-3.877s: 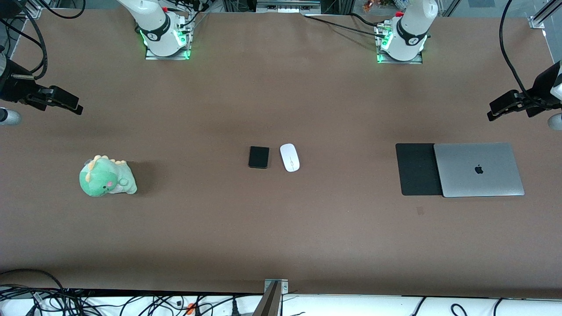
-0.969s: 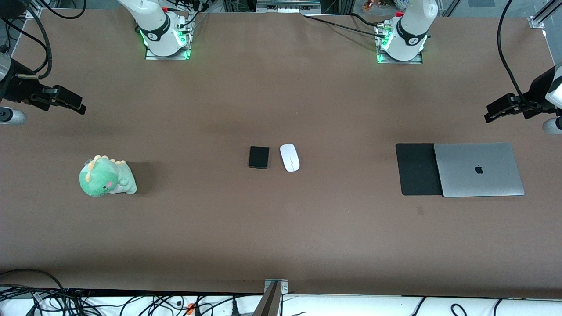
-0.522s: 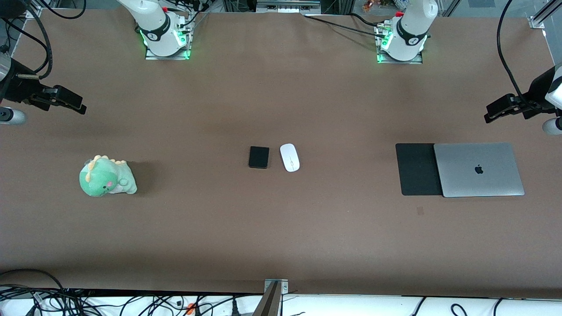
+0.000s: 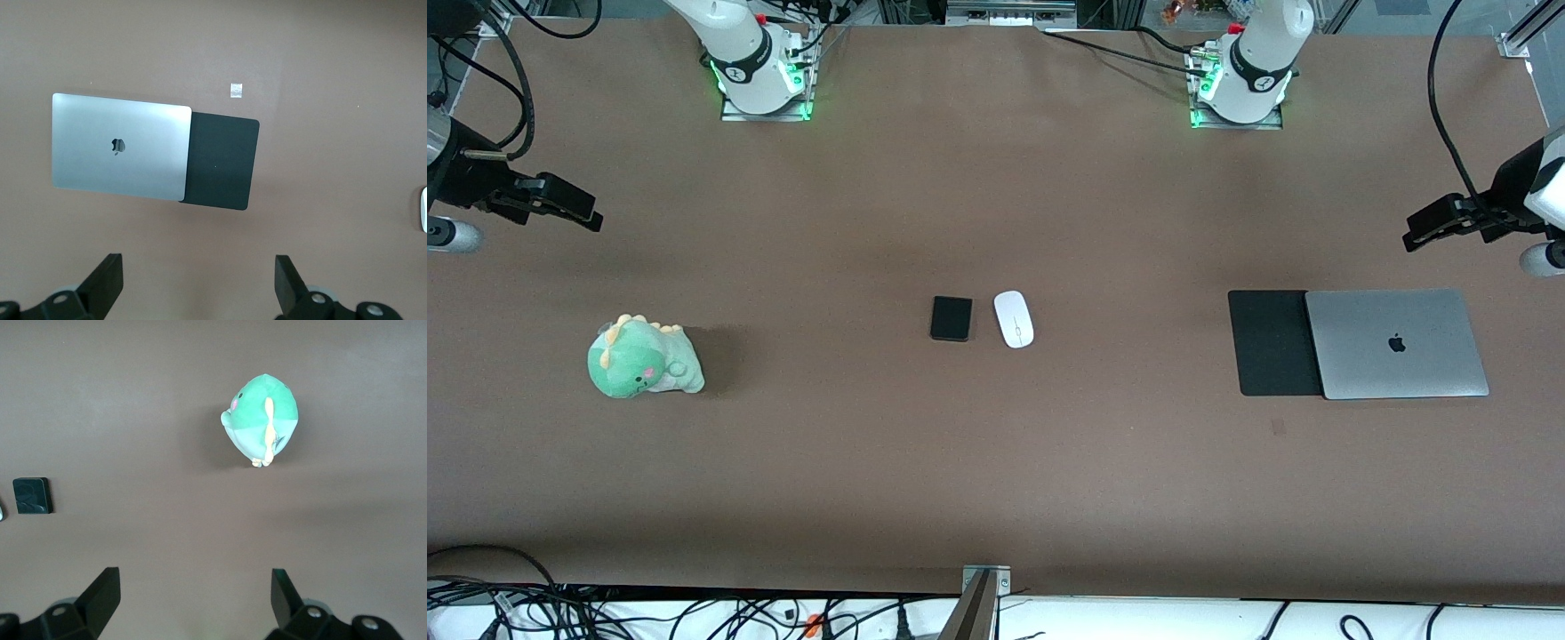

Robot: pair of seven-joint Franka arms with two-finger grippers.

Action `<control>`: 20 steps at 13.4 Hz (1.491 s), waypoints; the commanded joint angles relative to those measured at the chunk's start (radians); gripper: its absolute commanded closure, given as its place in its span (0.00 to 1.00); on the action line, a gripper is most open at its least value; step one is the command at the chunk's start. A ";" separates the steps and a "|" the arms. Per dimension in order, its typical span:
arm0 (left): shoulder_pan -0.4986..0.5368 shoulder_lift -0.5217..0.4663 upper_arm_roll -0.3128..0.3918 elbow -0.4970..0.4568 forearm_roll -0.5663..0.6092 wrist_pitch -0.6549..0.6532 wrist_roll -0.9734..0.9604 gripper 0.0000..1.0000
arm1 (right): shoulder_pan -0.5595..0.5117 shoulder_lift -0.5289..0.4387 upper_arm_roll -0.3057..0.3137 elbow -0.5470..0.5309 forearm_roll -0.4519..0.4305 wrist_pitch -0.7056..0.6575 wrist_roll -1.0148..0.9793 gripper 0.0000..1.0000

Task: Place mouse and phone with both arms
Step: 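Reach the left gripper over the white mouse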

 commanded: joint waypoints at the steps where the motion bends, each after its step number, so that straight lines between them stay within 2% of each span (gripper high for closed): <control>1: -0.007 0.019 -0.008 0.011 -0.024 0.015 -0.059 0.00 | 0.001 -0.001 0.003 0.007 -0.003 -0.013 -0.001 0.00; 4: -0.020 0.068 -0.055 0.017 -0.056 0.058 -0.160 0.00 | 0.001 -0.001 0.003 0.007 -0.003 -0.013 -0.003 0.00; 9: -0.085 0.183 -0.169 0.026 -0.052 0.196 -0.460 0.00 | 0.001 0.002 0.003 0.007 -0.003 -0.013 -0.012 0.00; 13: -0.246 0.303 -0.169 0.043 -0.047 0.309 -0.640 0.00 | 0.001 0.006 0.003 0.009 -0.003 -0.013 -0.014 0.00; 17: -0.395 0.503 -0.167 0.199 -0.046 0.385 -0.781 0.00 | 0.004 0.014 0.003 0.006 -0.003 -0.016 -0.014 0.00; 20: -0.481 0.602 -0.157 0.213 -0.041 0.535 -0.807 0.00 | 0.010 0.014 0.003 0.006 -0.003 -0.016 -0.015 0.00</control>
